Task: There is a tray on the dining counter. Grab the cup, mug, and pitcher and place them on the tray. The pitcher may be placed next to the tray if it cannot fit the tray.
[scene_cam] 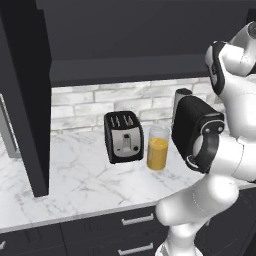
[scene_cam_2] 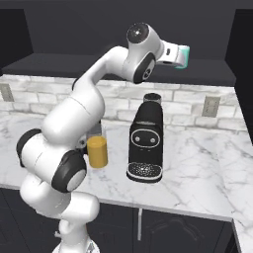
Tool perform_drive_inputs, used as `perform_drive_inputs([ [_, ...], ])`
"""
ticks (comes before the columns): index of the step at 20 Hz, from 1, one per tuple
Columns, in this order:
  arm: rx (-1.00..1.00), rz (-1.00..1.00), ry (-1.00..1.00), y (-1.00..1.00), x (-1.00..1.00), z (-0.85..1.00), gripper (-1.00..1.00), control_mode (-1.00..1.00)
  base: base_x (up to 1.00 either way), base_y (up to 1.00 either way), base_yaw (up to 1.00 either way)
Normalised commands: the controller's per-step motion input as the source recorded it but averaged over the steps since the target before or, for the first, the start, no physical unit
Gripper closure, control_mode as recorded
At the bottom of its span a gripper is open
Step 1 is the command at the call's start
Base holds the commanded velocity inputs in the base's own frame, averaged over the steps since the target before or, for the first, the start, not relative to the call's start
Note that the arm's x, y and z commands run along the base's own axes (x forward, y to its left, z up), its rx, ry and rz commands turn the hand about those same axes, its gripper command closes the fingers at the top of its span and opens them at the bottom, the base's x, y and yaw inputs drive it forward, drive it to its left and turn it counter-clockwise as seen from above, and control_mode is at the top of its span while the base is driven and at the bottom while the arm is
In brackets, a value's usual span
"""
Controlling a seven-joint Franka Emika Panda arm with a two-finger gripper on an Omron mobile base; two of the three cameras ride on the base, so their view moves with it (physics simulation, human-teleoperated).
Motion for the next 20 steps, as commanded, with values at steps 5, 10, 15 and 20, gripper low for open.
perform_drive_inputs([
  [5, 0.02, -0.01, 0.06, -0.22, 0.45, 0.0, -1.0, -1.0, 0.0, 0.0, 0.0],
  [10, 0.03, 0.0, 0.03, -0.29, 0.43, 0.0, -1.0, -1.0, 0.0, 0.0, 0.0],
  [15, 0.03, 0.0, 0.01, -0.26, 0.47, 0.0, -1.0, -1.0, 0.0, 0.0, 0.0],
  [20, 0.0, 0.0, 0.0, -0.06, 0.37, 0.0, -1.0, -1.0, 0.0, 0.0, 0.0],
])
